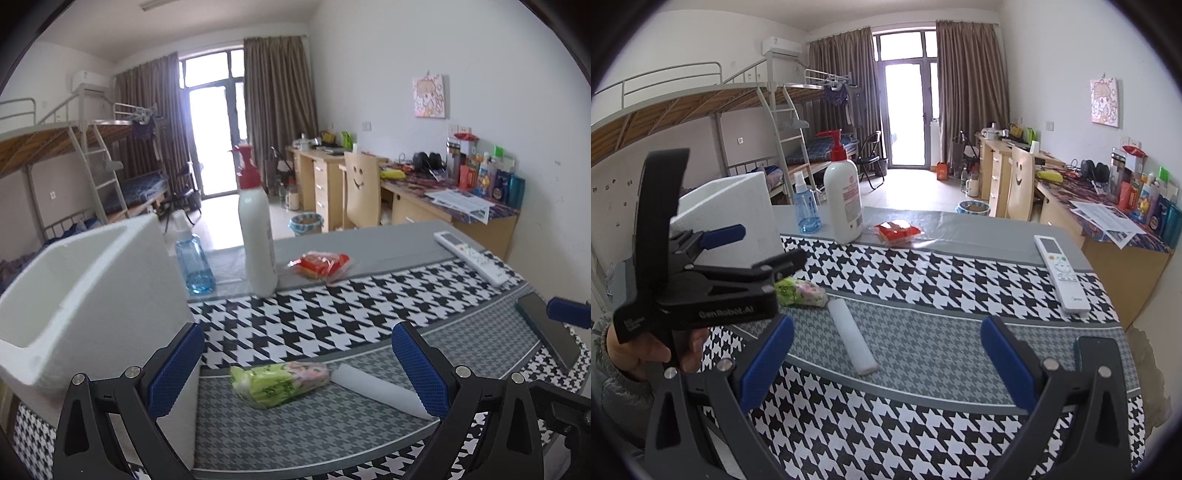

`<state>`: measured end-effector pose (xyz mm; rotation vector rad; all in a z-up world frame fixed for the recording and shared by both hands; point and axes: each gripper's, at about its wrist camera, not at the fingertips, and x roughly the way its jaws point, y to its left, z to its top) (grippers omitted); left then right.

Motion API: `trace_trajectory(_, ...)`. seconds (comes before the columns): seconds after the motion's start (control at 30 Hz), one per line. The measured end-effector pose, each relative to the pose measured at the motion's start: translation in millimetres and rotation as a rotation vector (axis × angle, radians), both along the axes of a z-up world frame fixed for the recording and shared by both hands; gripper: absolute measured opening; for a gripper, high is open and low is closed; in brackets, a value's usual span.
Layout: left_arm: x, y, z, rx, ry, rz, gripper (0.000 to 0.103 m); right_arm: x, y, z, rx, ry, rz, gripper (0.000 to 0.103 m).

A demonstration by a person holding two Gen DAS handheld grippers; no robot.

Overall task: Organize soft objects
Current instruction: 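Move the left tool down toward the green-and-pink packet while the right tool approaches the white tube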

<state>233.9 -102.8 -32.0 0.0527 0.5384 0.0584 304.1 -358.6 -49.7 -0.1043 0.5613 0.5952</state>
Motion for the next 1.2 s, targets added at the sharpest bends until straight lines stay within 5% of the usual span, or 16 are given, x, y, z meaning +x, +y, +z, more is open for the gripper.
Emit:
trace_trajectory(0.57, 25, 19, -44, 0.018, 0.176, 0.077, 0.091, 23, 17, -22, -0.038, 0.071, 0.049, 0.102)
trace_trajectory(1.2, 37, 26, -58, -0.021, 0.259, 0.063, 0.089, 31, 26, -33, -0.08, 0.108, 0.057, 0.102)
